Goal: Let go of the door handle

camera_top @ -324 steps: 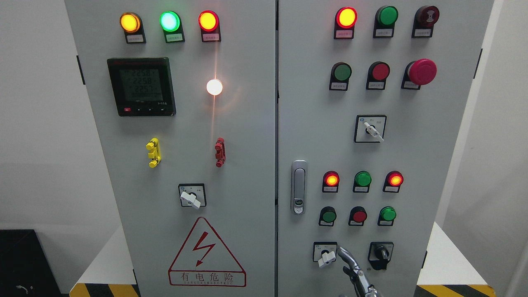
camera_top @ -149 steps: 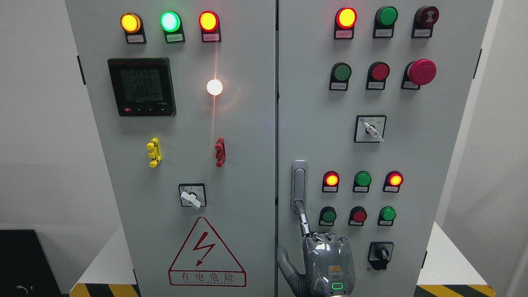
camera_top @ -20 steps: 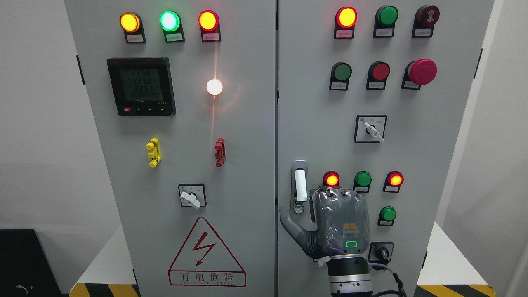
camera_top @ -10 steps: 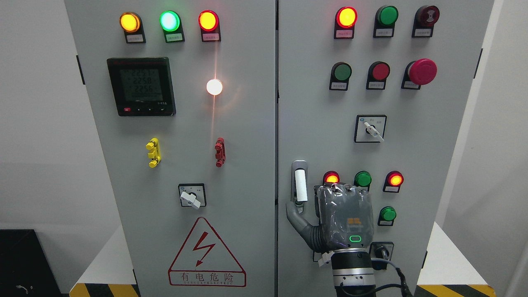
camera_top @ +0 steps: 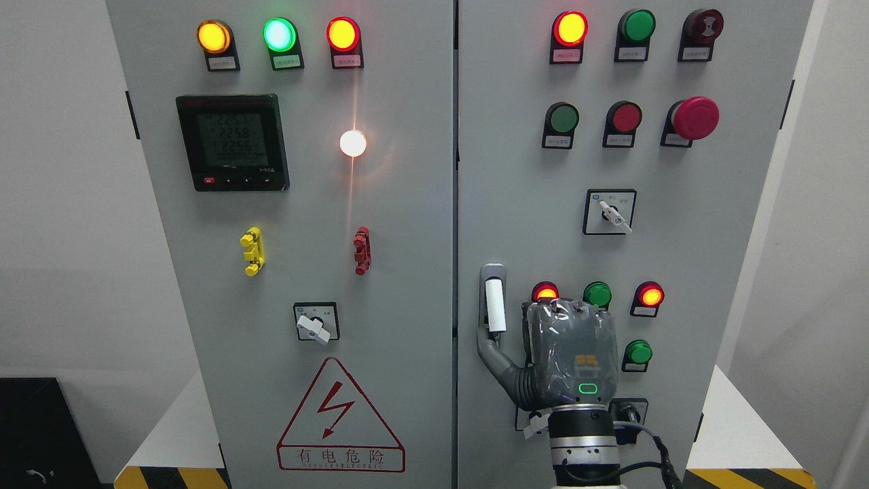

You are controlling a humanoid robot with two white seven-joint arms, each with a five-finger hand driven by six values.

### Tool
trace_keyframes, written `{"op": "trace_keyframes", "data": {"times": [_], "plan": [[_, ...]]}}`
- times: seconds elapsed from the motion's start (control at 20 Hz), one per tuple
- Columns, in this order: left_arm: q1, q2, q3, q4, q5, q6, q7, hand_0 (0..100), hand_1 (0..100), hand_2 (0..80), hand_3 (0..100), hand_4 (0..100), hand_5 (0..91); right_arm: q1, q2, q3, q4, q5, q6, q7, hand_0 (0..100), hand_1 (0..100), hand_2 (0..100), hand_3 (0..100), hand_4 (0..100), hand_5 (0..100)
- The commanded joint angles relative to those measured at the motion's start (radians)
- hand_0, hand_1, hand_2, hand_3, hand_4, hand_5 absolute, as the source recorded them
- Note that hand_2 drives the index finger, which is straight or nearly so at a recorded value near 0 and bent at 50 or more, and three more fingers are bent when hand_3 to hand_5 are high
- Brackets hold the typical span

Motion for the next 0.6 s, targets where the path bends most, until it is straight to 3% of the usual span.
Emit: {"op": "trace_keyframes", "data": {"times": [0.0,0.55], "plan": [[0.0,0.0,0.0,0.0,0.0,0.0,-0.001,12,56,0.0,0,0,0.0,-0.003,0.002,-0.007,0.009,-0.005,-0.001,0.0,23,38,100,100,97,100],[0.0,0.0,0.0,0.0,0.0,0.0,-0.001,12,56,0.0,0,0,0.0,-0.004,0.009,-0.002,0.006,-0.008,-0.007,0.0,25,33,100,100,97,100]]}}
